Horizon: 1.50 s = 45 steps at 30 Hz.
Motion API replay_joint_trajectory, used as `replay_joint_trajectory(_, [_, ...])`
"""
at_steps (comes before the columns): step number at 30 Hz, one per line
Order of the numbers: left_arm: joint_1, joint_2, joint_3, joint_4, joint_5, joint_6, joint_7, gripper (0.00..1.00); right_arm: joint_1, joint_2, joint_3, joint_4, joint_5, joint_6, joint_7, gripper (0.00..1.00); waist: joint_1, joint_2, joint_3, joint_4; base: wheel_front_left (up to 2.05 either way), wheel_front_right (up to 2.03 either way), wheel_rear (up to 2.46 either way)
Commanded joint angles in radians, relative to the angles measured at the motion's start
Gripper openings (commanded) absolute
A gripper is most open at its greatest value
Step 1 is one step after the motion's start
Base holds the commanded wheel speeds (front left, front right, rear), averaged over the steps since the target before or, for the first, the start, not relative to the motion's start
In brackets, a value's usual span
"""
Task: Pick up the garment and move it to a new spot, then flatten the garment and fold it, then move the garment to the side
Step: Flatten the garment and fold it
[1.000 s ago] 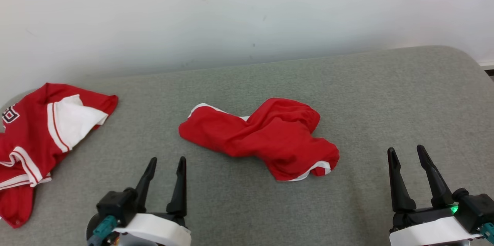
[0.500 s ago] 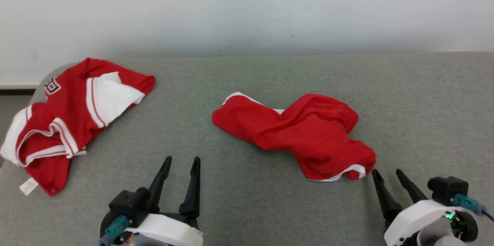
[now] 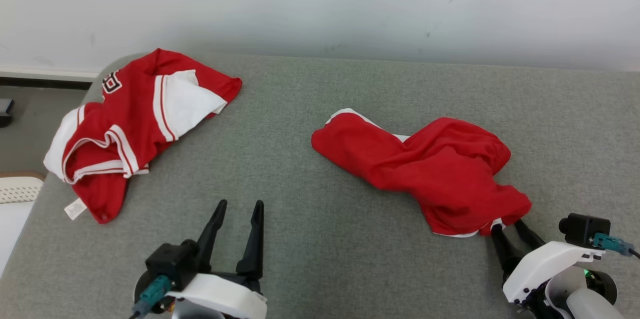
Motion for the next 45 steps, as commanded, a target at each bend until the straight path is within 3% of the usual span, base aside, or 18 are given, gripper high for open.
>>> replay_joint_trajectory(1, [-0.007, -0.003, 0.003, 0.002, 0.015, -0.004, 0.0, 1.0, -0.004, -0.003, 0.009, 0.021, 0.009, -0.002, 0.0, 0.45, 0.0, 0.0, 0.002, 0.002, 0.0, 0.0, 0.0])
replay_joint_trajectory(2, [-0.008, -0.004, 0.004, 0.003, 0.016, -0.004, 0.0, 1.0, -0.01, -0.004, 0.018, 0.03, 0.016, -0.002, -0.007, 0.09, 0.0, 0.0, 0.003, 0.003, 0.0, 0.0, 0.0])
replay_joint_trajectory(3, [-0.008, -0.005, 0.005, 0.004, 0.016, -0.004, 0.0, 1.0, -0.016, -0.006, 0.027, 0.036, 0.023, -0.002, -0.013, 0.0, 0.0, 0.0, 0.003, 0.002, 0.0, 0.0, 0.0])
replay_joint_trajectory(10, [0.013, -0.01, 0.013, 0.025, 0.012, -0.013, 0.0, 1.0, -0.05, -0.04, 0.09, 0.056, 0.024, -0.002, -0.105, 0.0, 0.0, 0.0, -0.026, -0.047, 0.0, 0.0, 0.0])
replay_joint_trajectory(17, [0.024, -0.012, 0.014, 0.034, 0.015, -0.02, 0.0, 1.0, -0.066, -0.124, 0.134, 0.047, -0.022, -0.002, -0.139, 0.0, 0.0, 0.0, -0.046, -0.139, 0.0, 0.0, 0.0])
replay_joint_trajectory(23, [0.01, -0.016, 0.012, 0.035, 0.017, -0.023, 0.0, 1.0, -0.069, -0.211, 0.116, 0.059, -0.082, -0.002, -0.129, 0.0, 0.0, 0.0, -0.026, -0.199, 0.0, 0.0, 0.0])
replay_joint_trajectory(29, [0.0, -0.013, 0.015, 0.04, 0.018, -0.024, 0.0, 1.0, -0.043, -0.248, 0.079, 0.099, -0.148, -0.002, -0.131, 0.0, 0.0, 0.0, -0.006, -0.225, 0.0, 0.0, 0.0])
replay_joint_trajectory(30, [0.0, -0.013, 0.015, 0.041, 0.018, -0.024, 0.0, 1.0, -0.038, -0.245, 0.073, 0.11, -0.159, -0.002, -0.131, 0.33, 0.0, 0.0, -0.005, -0.228, 0.0, 0.0, 0.0])
replay_joint_trajectory(31, [-0.001, -0.013, 0.015, 0.044, 0.018, -0.024, 0.0, 1.0, -0.035, -0.238, 0.065, 0.12, -0.164, -0.002, -0.131, 0.93, 0.0, 0.0, -0.005, -0.229, 0.0, 0.0, 0.0])
replay_joint_trajectory(32, [-0.002, -0.014, 0.015, 0.046, 0.017, -0.024, 0.0, 1.0, -0.032, -0.231, 0.06, 0.125, -0.169, -0.002, -0.128, 1.0, 0.0, 0.0, -0.006, -0.231, 0.0, 0.0, 0.0])
replay_joint_trajectory(36, [-0.001, -0.017, 0.015, 0.056, 0.011, -0.029, 0.0, 1.0, -0.017, -0.218, 0.045, 0.129, -0.191, -0.002, -0.122, 1.0, 0.0, 0.0, -0.023, -0.238, 0.0, 0.0, 0.0])
replay_joint_trajectory(45, [0.024, -0.018, 0.019, 0.059, 0.009, -0.027, 0.0, 1.0, 0.046, -0.283, -0.092, 0.065, -0.226, -0.002, -0.145, 1.0, 0.0, 0.0, -0.069, -0.226, 0.0, 0.0, 0.0])
